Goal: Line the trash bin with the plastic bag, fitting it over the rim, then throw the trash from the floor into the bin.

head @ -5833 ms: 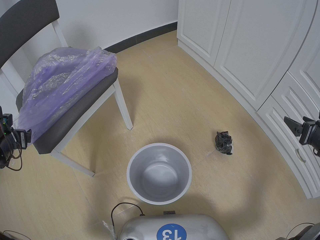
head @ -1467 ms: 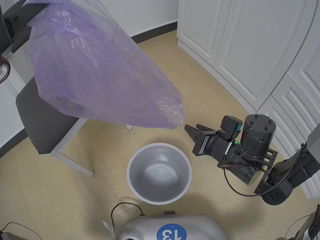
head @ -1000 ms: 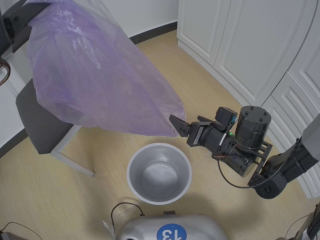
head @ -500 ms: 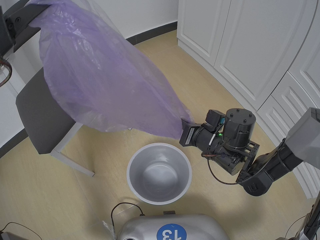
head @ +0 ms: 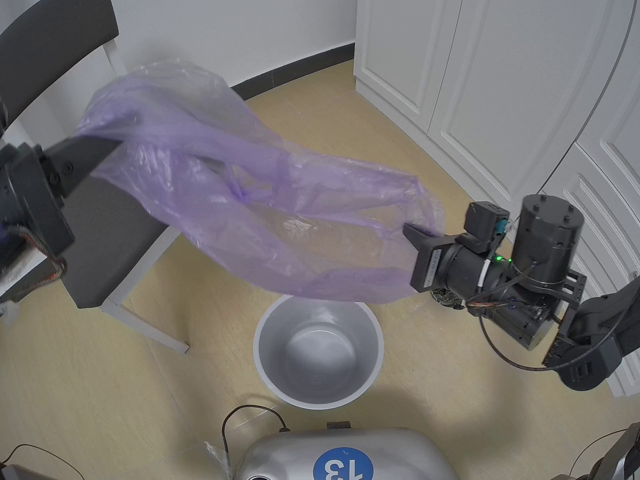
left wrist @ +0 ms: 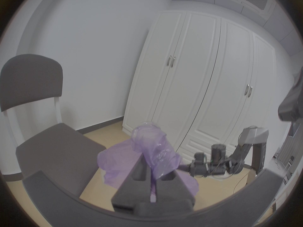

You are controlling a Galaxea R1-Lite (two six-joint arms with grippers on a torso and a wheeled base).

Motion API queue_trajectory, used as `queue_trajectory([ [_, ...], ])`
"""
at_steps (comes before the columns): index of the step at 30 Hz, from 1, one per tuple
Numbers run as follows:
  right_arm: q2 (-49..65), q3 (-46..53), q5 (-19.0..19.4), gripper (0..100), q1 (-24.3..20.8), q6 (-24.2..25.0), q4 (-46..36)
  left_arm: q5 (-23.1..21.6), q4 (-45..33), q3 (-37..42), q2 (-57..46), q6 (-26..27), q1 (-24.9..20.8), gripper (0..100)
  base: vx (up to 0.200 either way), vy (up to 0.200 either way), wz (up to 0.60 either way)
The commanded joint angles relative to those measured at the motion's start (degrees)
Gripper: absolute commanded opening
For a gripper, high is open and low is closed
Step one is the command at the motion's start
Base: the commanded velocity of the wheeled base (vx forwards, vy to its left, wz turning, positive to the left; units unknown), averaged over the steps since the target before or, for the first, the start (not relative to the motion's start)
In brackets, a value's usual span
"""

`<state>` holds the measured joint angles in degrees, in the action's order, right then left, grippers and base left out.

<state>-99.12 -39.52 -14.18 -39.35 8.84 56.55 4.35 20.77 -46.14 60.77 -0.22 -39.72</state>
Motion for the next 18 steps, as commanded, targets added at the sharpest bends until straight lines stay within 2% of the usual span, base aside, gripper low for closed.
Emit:
queue_trajectory([
  [1, 7.36, 5.95, -0.68, 0, 2.17, -3.3, 1.63, 0.48, -1.0, 5.01, -0.83, 0.04, 1.75, 0, 0.0, 0.0, 0.0],
  [7, 7.54, 8.14, 0.29, 0, 2.35, -3.65, 8.31, 0.13, -0.47, 8.79, 0.4, -0.48, 2.54, 0, 0.0, 0.0, 0.0],
  [11, 6.22, 7.62, 0.38, 0, 5.43, -7.96, 3.57, 0.04, -0.47, 10.28, 0.31, -0.4, 3.15, 0, 0.0, 0.0, 0.0],
  [18, 7.54, 5.24, 0.64, 0, 7.62, -8.93, -1.8, 0.04, -0.29, 12.39, 0.4, -1.45, 3.24, 0, 0.0, 0.0, 0.0],
])
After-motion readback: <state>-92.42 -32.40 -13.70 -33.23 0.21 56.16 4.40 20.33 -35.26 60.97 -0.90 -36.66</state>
